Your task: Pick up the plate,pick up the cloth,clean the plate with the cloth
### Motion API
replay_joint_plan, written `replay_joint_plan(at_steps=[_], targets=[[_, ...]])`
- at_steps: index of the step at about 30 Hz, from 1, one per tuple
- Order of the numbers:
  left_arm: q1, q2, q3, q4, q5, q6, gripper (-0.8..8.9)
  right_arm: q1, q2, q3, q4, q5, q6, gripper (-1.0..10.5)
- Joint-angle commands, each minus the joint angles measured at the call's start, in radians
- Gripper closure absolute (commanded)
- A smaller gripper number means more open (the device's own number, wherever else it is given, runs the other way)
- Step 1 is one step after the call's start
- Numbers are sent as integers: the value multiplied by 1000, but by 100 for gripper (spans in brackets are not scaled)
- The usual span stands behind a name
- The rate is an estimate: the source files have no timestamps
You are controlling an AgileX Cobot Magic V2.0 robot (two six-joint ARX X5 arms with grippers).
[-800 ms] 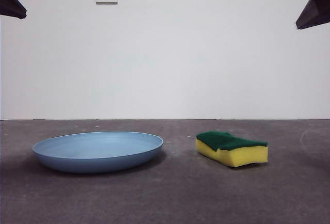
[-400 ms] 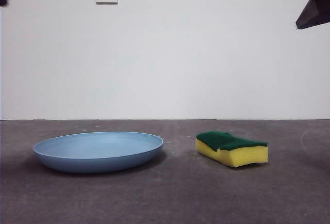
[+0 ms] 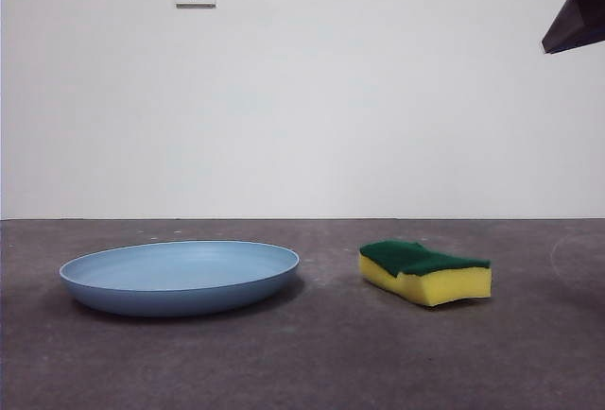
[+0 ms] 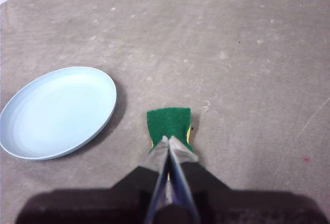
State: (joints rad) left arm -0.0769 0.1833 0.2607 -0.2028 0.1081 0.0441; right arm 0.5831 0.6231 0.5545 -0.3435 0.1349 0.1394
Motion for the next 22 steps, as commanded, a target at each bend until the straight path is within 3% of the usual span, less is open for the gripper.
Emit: replay_joint_plan(at_steps=[1,11,22], targets=[[27,-40,-77,39,3,11,817,1,-2,-2,6,3,10,946],[51,-140,-230,35,2,-17,817,1,-2,-2,6,2,10,946],[51,-181,-240,-22,-1,-17,817,1,-2,-2,6,2,10,946]])
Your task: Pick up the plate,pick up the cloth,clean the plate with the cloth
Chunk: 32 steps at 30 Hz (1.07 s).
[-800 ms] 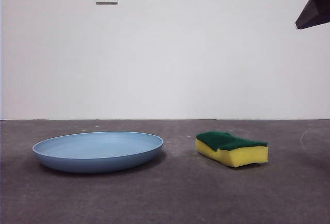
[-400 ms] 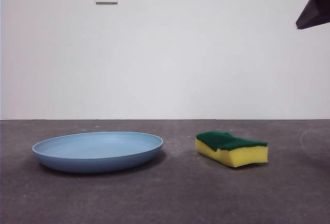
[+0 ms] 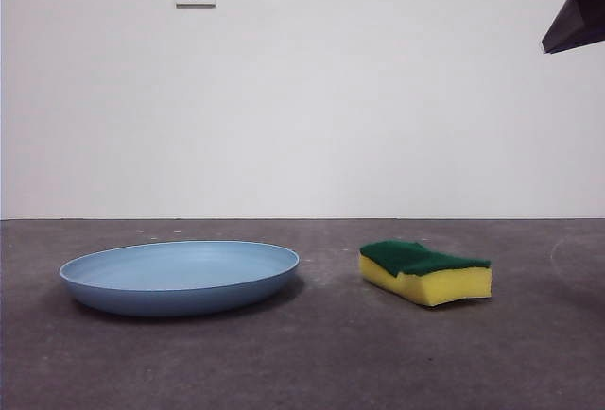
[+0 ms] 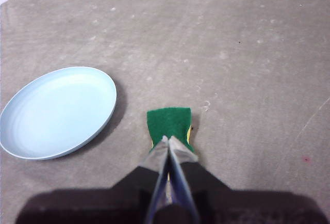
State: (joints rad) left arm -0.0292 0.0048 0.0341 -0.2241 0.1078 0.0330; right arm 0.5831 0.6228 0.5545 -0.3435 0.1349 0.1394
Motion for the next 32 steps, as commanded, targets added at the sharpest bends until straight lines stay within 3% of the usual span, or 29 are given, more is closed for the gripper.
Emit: replay_joint_plan(at_steps=[1,20,23,26,32], targets=[[3,-3,-13,0,-1,-6,817,1,-2,-2,6,2,10,946],[3,-3,-13,0,-1,-6,817,1,-2,-2,5,3,9,946],[3,-3,-13,0,-1,-6,817,-13,-39,-2,-5,24,-75,945],[3,-3,-13,0,-1,-6,817,-92,-111,-4,-1,6,-195,946],[3,-3,-13,0,-1,-6,817,-340,-268,-32,0,-140,-225,945]])
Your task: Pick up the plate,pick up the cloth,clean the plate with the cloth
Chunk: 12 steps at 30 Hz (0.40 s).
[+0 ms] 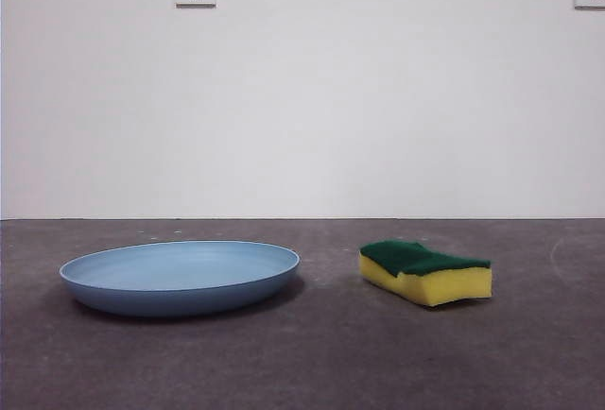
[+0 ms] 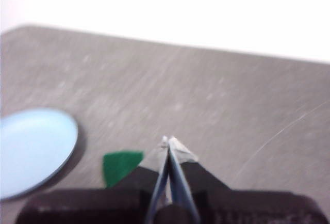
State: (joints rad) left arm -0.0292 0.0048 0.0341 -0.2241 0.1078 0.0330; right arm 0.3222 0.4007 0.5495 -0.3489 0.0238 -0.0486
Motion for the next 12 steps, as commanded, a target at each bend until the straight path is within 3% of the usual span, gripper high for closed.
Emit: replay_joint_plan(at_steps=[1,7,12], targets=[[3,-3,-13,0,-1,-6,817,-116,-71,-37,5,-30,-46,946],[3,-3,-13,0,-1,-6,817,-280,-198,-117,51,-132,-77,946],[3,-3,-13,0,-1,-6,817,-308,-274,-274,208,-166,-73,946]])
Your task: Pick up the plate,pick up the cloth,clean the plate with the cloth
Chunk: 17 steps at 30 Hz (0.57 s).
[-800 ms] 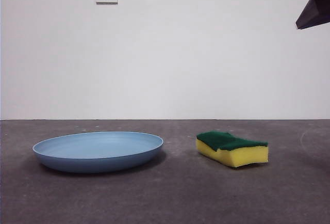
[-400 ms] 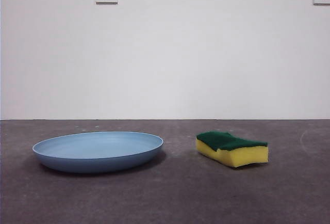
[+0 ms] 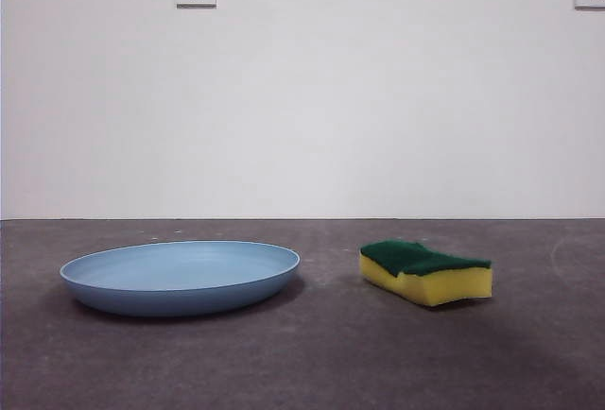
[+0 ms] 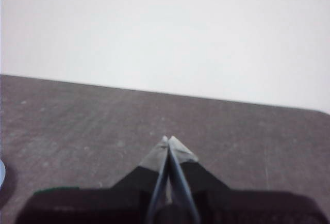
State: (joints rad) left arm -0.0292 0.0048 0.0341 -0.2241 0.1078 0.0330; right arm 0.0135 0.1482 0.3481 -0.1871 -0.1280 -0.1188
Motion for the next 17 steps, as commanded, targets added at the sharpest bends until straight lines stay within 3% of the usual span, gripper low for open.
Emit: replay_joint_plan(at_steps=[1,4,17], targets=[[3,-3,-13,0,0,-6,817,3,-32,-98,56,-30,-1,946],[3,-3,-13,0,-1,-6,817,13,-60,-176,59,-57,1,946],[3,-3,-13,0,-1,-6,817,23,-147,-342,13,-54,133,946]])
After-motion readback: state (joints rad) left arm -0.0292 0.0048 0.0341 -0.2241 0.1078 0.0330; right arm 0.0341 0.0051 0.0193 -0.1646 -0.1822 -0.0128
